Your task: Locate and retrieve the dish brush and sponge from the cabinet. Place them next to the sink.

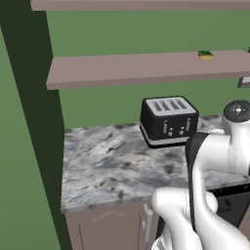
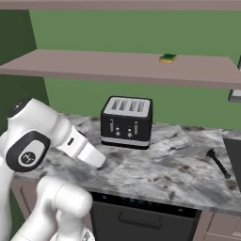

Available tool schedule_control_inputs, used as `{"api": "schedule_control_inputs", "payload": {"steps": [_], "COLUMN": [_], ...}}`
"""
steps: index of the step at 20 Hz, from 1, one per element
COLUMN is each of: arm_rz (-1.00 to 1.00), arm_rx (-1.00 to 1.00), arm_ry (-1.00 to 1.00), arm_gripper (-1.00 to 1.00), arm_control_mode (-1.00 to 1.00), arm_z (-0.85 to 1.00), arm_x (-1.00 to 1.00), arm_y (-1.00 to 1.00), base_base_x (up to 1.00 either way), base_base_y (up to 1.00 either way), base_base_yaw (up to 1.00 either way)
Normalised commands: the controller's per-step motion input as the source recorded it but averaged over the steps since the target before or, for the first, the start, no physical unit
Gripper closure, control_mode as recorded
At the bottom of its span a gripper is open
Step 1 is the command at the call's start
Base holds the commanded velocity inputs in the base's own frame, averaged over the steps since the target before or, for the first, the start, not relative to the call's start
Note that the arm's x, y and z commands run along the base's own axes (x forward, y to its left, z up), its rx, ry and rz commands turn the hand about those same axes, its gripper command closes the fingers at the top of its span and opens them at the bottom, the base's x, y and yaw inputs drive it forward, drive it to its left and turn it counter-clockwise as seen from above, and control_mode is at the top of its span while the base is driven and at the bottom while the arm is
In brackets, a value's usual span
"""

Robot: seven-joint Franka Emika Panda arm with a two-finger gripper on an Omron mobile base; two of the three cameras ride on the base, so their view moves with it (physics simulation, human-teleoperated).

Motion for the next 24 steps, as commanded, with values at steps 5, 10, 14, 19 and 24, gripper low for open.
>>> {"api": "schedule_control_inputs", "payload": {"steps": [5, 10, 14, 19, 24], "arm_rz": [0.04, 0.12, 0.1, 0.06, 0.15], "arm_rx": [0.14, 0.05, -0.1, -0.12, 0.0], "arm_ry": [-0.08, -0.11, -0.1, -0.13, -0.09], "arm_gripper": [-1.0, -1.0, -1.0, -1.0, -1.0], "arm_control_mode": [-1.0, -1.0, -1.0, -1.0, -1.0], "arm_z": [0.09, 0.45, 0.45, 0.36, 0.25], "arm_x": [-0.04, -0.01, 0.0, 0.0, 0.04], "arm_y": [-0.07, 0.13, 0.33, 0.25, 0.0], "base_base_x": [0.0, 0.0, 0.0, 0.0, 0.0], "base_base_y": [0.0, 0.0, 0.0, 0.0, 0.0], "base_base_yaw": [0.0, 0.0, 0.0, 0.0, 0.0]}}
